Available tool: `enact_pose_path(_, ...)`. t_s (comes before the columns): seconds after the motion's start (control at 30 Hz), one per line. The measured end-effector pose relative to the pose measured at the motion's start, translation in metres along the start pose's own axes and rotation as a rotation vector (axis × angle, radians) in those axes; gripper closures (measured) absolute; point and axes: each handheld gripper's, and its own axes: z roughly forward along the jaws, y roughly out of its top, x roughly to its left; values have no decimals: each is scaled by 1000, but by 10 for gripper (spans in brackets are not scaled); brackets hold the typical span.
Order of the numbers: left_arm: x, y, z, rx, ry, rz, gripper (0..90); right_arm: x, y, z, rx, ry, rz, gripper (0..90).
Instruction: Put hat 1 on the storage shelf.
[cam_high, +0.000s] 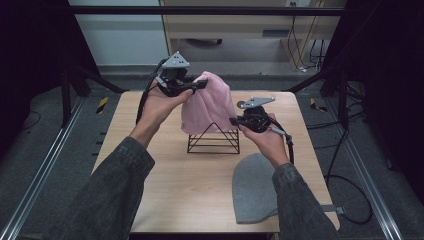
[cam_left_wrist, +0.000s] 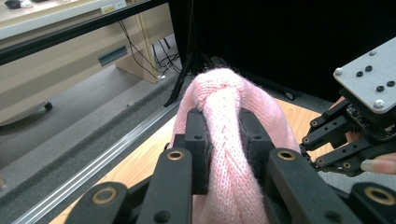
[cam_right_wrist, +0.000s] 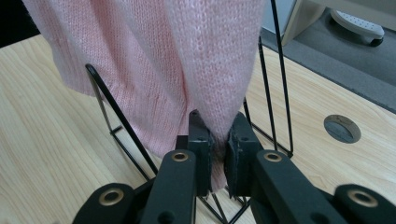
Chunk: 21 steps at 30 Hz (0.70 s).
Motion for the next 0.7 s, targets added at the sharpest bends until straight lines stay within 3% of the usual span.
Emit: enact_pose_path(0.7,-14,-13,12,41,-26,8,757,-2,-24,6,21,-20,-1,825)
